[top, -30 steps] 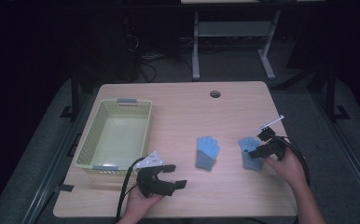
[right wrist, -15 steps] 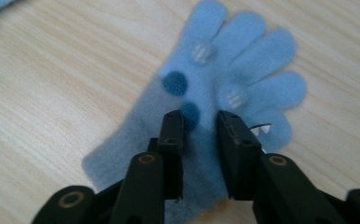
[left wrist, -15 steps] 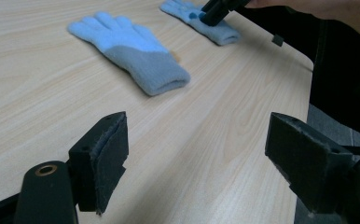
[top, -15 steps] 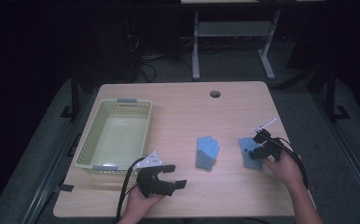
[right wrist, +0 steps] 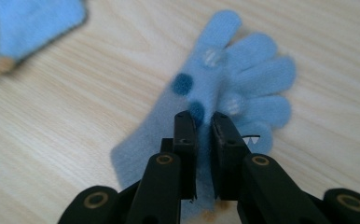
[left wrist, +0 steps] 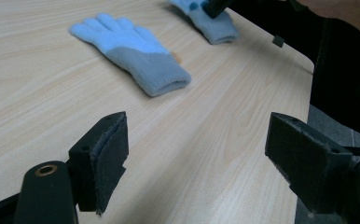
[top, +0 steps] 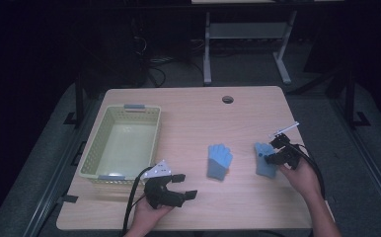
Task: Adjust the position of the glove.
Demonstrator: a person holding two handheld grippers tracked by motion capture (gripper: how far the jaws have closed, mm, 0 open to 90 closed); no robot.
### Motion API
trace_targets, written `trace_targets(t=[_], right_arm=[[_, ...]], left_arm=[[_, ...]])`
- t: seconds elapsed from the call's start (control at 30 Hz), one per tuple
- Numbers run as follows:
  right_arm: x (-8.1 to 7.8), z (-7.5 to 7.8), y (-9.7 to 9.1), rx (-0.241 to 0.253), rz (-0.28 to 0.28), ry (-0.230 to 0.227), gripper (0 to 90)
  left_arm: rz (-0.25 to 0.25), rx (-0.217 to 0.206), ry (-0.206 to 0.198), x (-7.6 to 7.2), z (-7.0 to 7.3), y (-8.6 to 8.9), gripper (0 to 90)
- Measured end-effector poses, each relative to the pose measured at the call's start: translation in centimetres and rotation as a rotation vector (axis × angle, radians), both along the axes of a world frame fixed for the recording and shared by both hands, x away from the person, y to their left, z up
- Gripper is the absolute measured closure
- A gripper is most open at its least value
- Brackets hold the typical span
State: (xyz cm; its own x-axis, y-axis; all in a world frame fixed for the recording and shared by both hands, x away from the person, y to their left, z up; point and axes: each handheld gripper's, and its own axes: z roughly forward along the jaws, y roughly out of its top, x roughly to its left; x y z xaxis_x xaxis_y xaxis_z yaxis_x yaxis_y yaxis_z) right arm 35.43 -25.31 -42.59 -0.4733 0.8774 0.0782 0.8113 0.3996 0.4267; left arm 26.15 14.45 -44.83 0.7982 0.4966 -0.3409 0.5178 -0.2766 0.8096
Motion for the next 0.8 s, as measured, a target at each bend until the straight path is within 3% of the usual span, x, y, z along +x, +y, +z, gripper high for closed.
trace_targets(t=[0.17, 0.27, 0.5, 0.73, 0.8], right_arm=[[-0.6, 2.1, 0.5, 0.038, 0.012, -0.050, 82.4], [-0.9, 3.1, 1.0, 0.037, 0.038, -0.079, 82.3], [-1.1, 4.3, 2.9, 0.051, 0.072, -0.095, 82.0], [-1.1, 5.3, 5.0, 0.114, 0.112, -0.101, 81.8], [-1.0, 5.4, 5.8, 0.111, 0.115, -0.100, 81.8]], left_arm=[[-0.001, 0.000, -0.004, -0.1, 0.0, 0.0, 21.0], [-0.002, -0.002, -0.001, 0.0, 0.0, 0.0, 21.0], [0.000, 0.000, -0.001, 0.0, 0.0, 0.1, 21.0], [0.003, -0.002, -0.003, 0.0, 0.1, 0.2, 21.0], [0.003, -0.003, -0.004, 0.0, 0.1, 0.1, 21.0]])
